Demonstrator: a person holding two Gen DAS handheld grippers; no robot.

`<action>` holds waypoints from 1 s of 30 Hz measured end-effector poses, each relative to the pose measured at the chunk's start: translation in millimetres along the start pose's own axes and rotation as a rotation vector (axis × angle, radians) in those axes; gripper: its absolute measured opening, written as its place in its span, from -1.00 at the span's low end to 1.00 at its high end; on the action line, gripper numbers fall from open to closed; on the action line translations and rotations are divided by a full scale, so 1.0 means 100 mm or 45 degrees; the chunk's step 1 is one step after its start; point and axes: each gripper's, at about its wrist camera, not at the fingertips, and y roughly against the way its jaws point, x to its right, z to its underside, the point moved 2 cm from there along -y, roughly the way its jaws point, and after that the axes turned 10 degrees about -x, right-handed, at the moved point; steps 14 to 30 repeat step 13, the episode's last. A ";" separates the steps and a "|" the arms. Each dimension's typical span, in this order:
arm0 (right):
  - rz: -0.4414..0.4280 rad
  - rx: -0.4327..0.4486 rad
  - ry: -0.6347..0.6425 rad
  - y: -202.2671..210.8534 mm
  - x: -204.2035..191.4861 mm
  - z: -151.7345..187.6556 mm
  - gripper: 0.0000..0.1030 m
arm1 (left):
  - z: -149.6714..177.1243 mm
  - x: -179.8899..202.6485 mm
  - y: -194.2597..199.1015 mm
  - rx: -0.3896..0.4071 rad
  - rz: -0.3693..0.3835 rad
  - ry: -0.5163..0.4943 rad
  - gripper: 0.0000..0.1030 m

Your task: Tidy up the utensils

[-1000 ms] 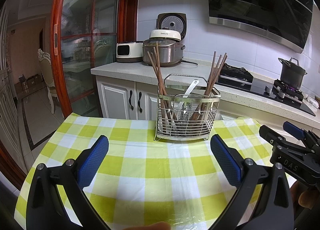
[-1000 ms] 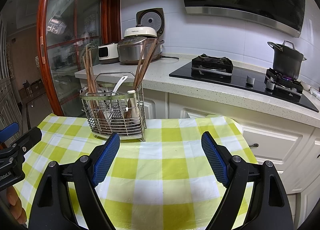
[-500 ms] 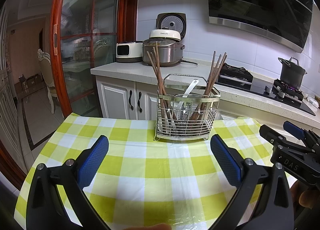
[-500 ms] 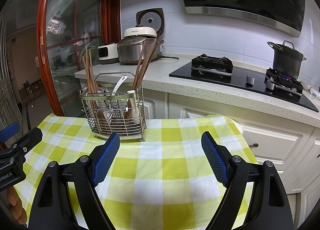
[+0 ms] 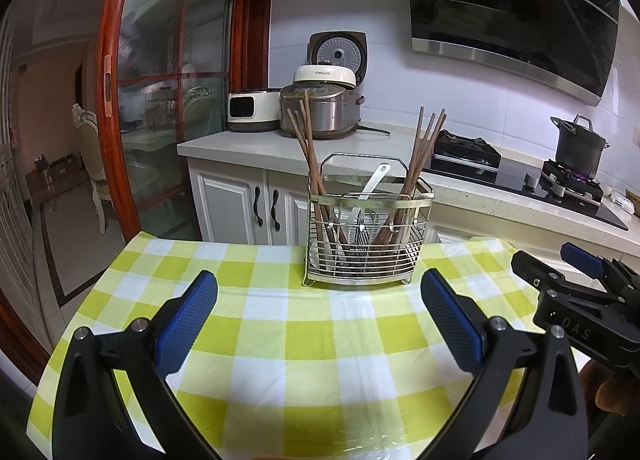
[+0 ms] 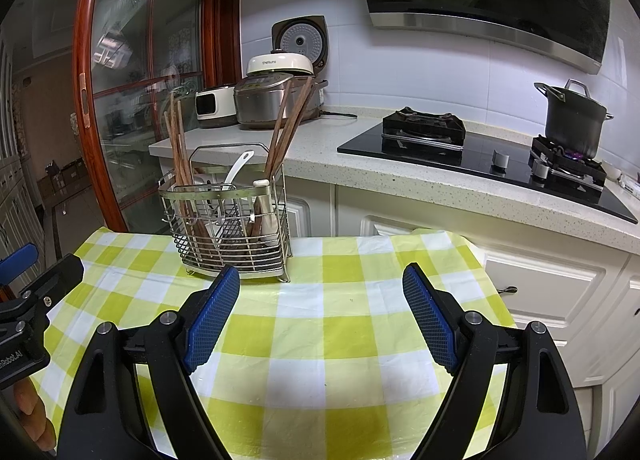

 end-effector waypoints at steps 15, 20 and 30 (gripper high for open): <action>-0.010 -0.026 -0.014 -0.06 0.08 0.03 0.64 | 0.01 -0.24 -0.17 -0.098 0.044 0.074 0.92; -0.010 -0.026 -0.014 -0.06 0.08 0.03 0.64 | 0.01 -0.24 -0.17 -0.098 0.044 0.074 0.92; -0.010 -0.026 -0.014 -0.06 0.08 0.03 0.64 | 0.01 -0.24 -0.17 -0.098 0.044 0.074 0.92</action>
